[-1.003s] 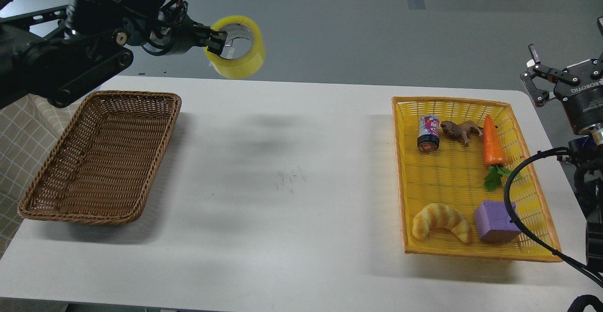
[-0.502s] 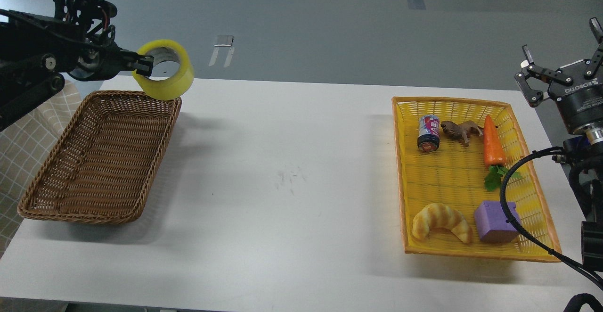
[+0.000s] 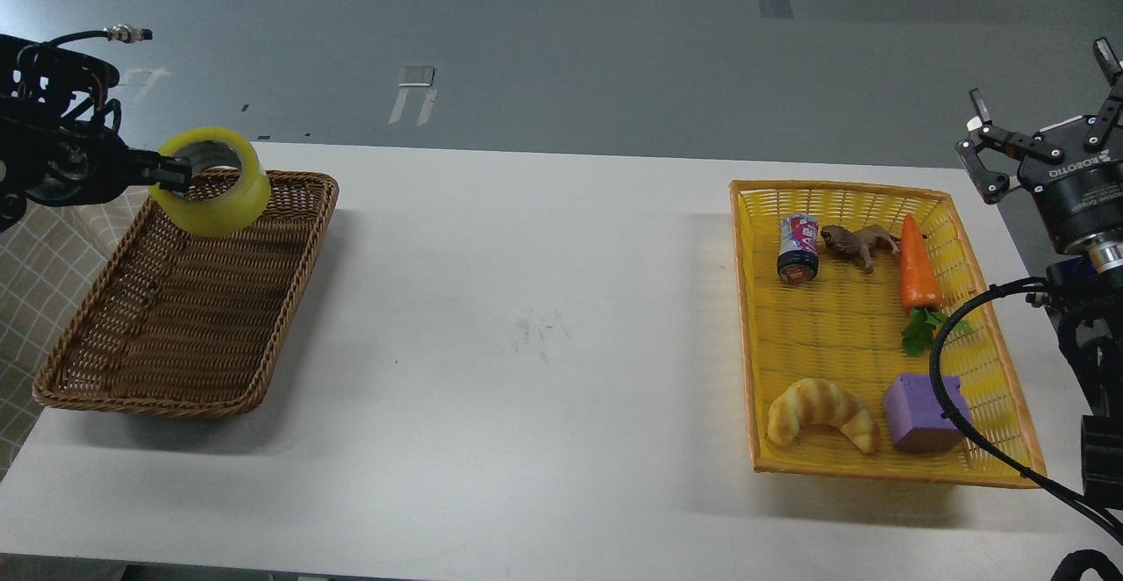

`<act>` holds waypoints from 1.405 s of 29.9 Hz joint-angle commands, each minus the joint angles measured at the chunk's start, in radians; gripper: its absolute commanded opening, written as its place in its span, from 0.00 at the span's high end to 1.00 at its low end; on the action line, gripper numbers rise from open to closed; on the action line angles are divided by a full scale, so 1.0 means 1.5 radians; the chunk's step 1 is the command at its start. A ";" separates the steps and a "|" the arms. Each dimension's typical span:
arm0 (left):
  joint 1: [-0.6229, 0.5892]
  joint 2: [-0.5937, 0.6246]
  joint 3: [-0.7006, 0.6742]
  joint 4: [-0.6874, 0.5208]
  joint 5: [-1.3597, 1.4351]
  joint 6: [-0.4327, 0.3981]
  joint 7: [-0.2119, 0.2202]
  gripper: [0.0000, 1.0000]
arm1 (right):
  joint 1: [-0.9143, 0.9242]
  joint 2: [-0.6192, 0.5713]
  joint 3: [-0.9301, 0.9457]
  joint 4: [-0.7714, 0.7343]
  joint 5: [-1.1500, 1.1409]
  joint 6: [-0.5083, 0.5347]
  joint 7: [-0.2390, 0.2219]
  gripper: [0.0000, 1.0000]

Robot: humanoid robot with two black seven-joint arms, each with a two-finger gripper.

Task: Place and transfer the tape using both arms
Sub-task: 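Lower the tape into the wicker basket and release it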

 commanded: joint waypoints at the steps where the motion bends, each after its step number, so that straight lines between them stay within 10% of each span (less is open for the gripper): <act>1: 0.017 0.001 -0.001 0.000 0.000 0.000 0.000 1.00 | -0.004 -0.002 0.000 0.000 0.000 0.000 0.000 0.00; 42: 0.122 -0.013 0.000 0.033 -0.058 0.000 0.002 1.00 | -0.009 -0.002 0.000 0.000 0.000 0.000 0.000 0.00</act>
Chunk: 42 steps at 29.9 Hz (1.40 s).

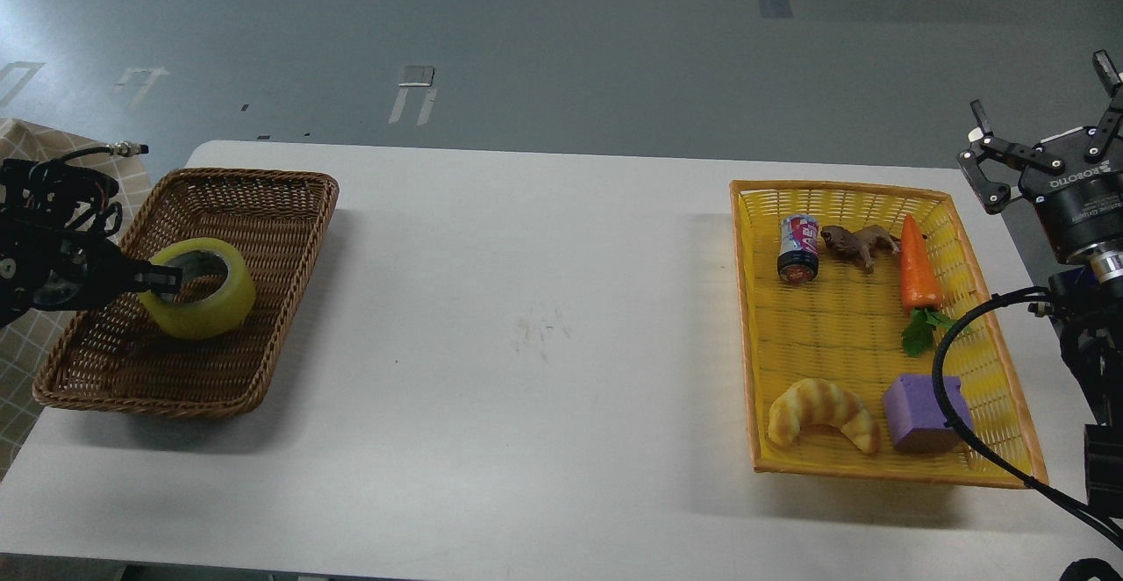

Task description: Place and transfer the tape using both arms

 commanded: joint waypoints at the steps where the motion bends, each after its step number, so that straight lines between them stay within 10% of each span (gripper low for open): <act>1: 0.001 -0.001 0.000 0.003 -0.005 0.000 0.000 1.00 | 0.000 0.000 0.000 0.000 0.000 0.000 0.000 0.00; 9: 0.003 -0.001 -0.001 0.010 -0.007 0.000 0.000 0.99 | 0.000 0.000 0.000 0.001 0.000 0.000 0.000 0.00; 12: 0.004 -0.001 0.000 0.010 -0.019 0.000 0.001 0.69 | 0.000 0.001 0.000 0.001 0.000 0.000 0.000 0.00; 21: 0.004 0.000 0.000 0.009 -0.050 0.000 0.000 0.36 | 0.001 0.000 0.000 0.001 0.000 0.000 0.000 0.00; 42: -0.209 0.003 -0.063 -0.035 -0.561 0.000 -0.059 0.20 | 0.025 -0.002 -0.003 0.014 -0.008 0.000 0.000 0.00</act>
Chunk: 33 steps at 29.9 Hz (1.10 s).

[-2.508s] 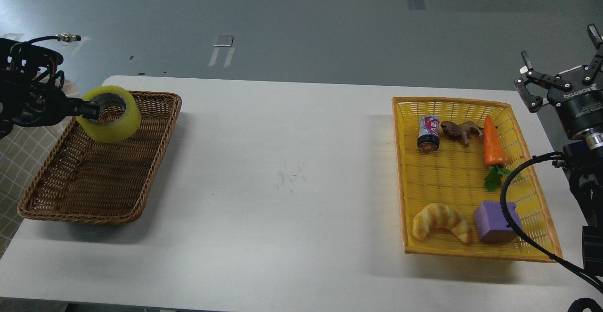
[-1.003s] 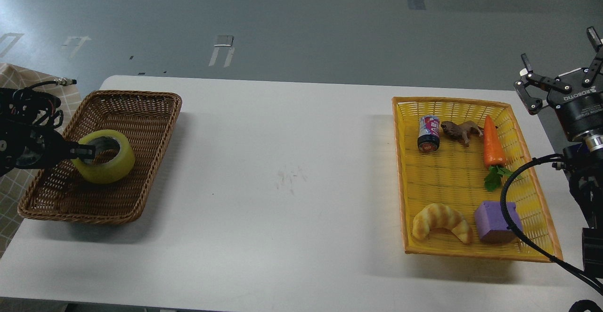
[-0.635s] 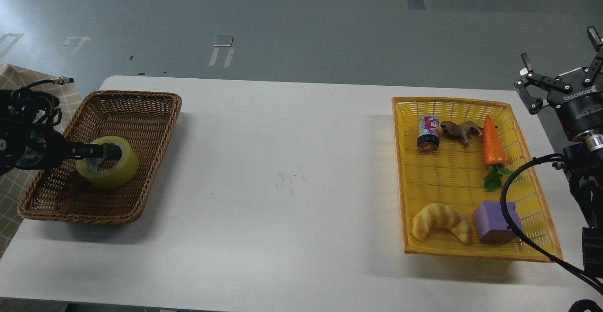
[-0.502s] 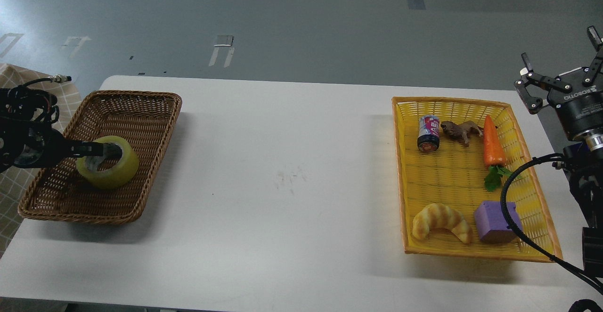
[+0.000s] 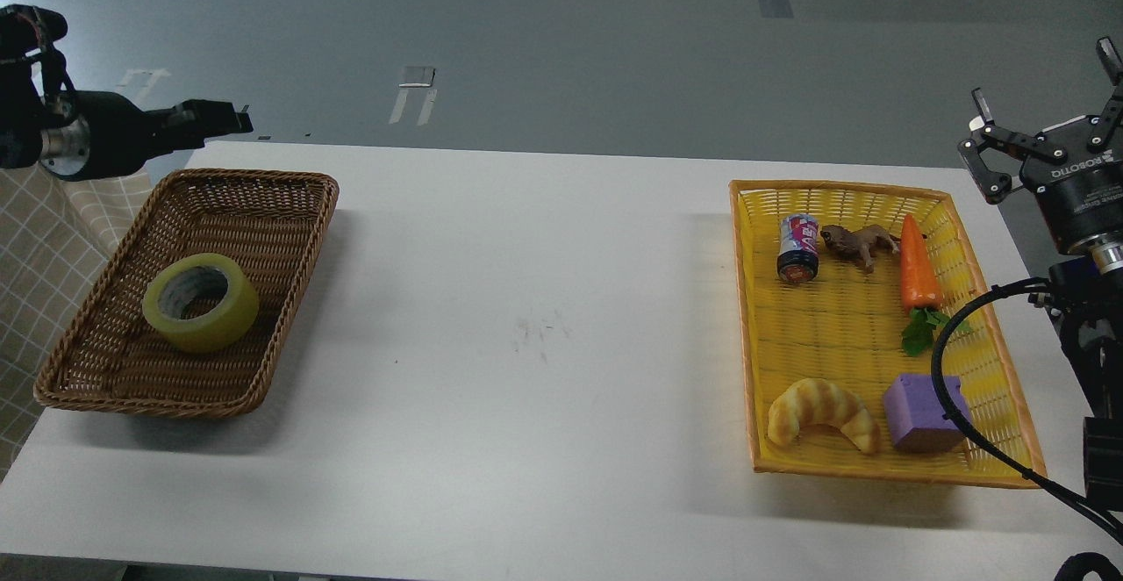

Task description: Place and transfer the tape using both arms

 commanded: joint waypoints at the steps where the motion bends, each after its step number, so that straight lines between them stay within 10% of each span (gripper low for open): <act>1: -0.008 -0.024 -0.031 0.003 -0.134 0.000 -0.001 0.16 | 0.020 -0.006 -0.003 0.001 -0.007 0.000 0.000 0.00; 8: 0.006 -0.086 -0.140 0.010 -0.280 0.000 -0.002 0.03 | 0.064 -0.008 -0.003 0.006 -0.009 0.000 -0.002 0.00; 33: 0.158 -0.310 -0.446 0.018 -0.435 0.000 -0.020 0.02 | 0.270 0.009 -0.195 -0.100 -0.020 0.000 -0.005 0.00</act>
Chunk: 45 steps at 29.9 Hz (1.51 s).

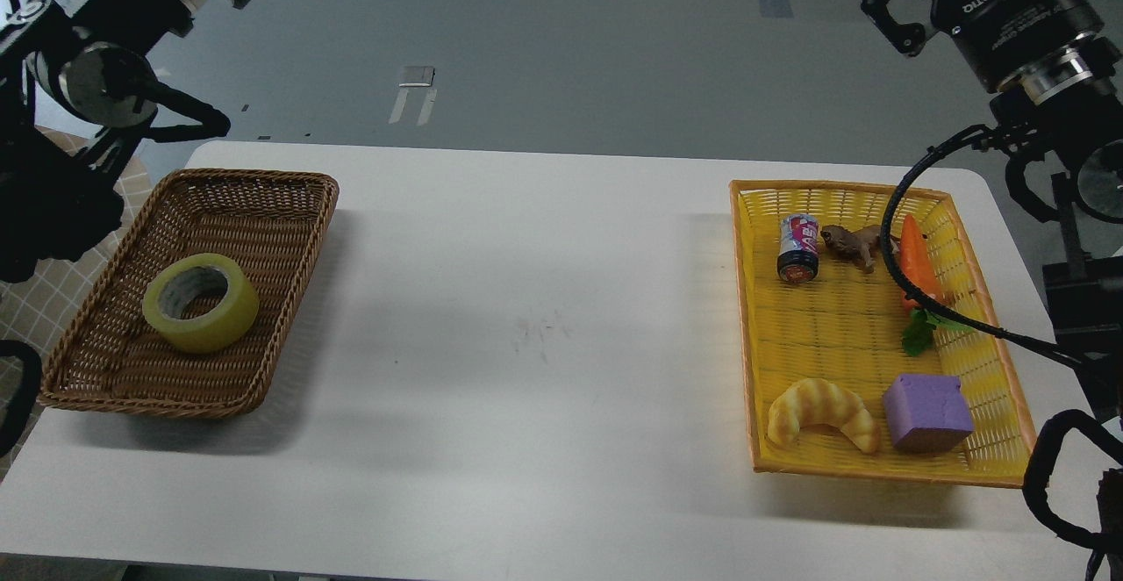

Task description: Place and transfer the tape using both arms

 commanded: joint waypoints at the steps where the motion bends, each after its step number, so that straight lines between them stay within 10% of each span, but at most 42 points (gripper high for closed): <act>1: 0.032 -0.050 -0.029 0.000 -0.001 0.000 0.001 0.02 | 0.009 0.020 -0.003 -0.022 0.002 0.000 0.003 0.00; 45: 0.174 -0.201 -0.121 0.016 -0.010 0.000 -0.024 0.02 | -0.056 0.115 -0.050 -0.029 0.000 0.000 0.000 0.00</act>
